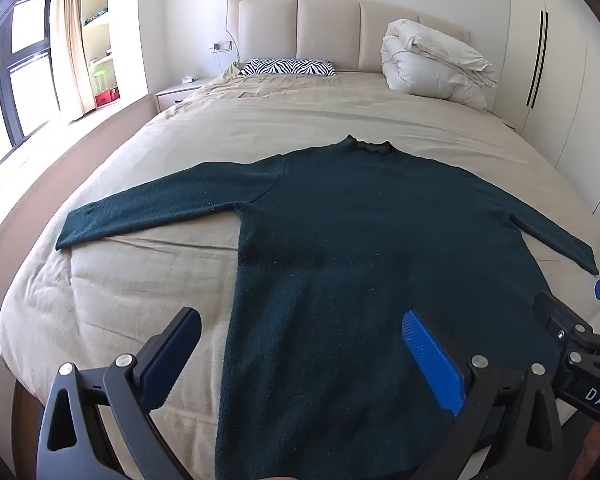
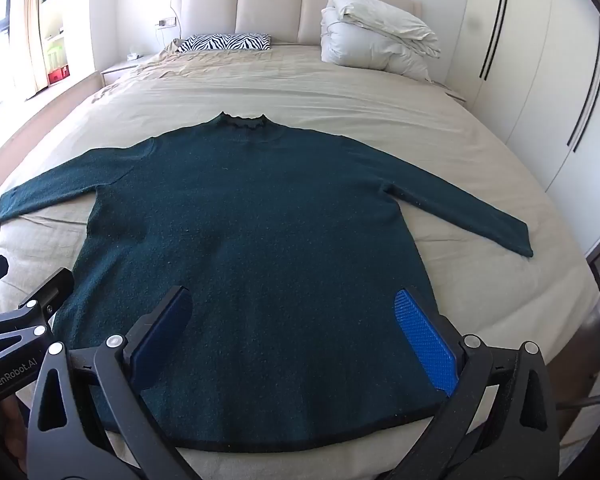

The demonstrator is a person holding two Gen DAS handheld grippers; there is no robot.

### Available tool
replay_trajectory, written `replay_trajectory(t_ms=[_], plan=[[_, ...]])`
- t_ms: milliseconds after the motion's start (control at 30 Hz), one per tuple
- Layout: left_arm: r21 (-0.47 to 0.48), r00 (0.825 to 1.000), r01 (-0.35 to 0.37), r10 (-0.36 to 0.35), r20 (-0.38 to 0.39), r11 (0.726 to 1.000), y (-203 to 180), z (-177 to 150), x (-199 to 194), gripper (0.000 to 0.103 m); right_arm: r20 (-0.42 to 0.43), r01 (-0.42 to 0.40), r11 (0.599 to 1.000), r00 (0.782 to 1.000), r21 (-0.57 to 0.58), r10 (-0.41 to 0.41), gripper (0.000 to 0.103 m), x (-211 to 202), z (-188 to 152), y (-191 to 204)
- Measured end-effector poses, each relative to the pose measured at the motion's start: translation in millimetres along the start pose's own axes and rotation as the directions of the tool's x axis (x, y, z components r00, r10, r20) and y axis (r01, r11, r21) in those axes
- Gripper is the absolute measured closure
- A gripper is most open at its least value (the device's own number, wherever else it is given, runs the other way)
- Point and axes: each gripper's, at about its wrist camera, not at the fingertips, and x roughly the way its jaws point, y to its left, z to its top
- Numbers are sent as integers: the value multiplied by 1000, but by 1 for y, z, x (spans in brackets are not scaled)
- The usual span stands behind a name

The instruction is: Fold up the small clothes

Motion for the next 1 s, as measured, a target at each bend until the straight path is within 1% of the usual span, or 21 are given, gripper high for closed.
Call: replay_trajectory(t_ms=[200,367,400,567,633,933,967,1000], plan=[[14,1000,-5,5,2,1000,2,1,1,0,3,-5,1000,1000,2,5,0,-1,0,0],[1,1000,-10,10,6,1000,10,-4,4,0,4,-3,1000,1000,-6,3,0,-2,-2,1],[2,1000,-10,10,4,1000,6,-2,1,0,2,-4,1000,1000,-6,4,0,-1,-2,1],[6,1000,-7,7,3,1000,11,-3,0,0,1,0,1000,1000,-9,0,0,0,0,2],[2,1000,-12,12,3,1000,4,-1,0,0,1,1,1000,1000,-8,-1,0,0,0,3],[6,1000,-11,11,3,1000,12,-2,0,0,-1,3,1000,1000,-10,-3,0,-3,0,1],[2,1000,-17,17,0,1000,2,-1,0,0,-1,4,1000,1000,-10,-4,0,-3,0,1],[2,1000,-18,18,0,1000,3,-1,0,0,-1,5,1000,1000,-10,-5,0,-3,0,2]])
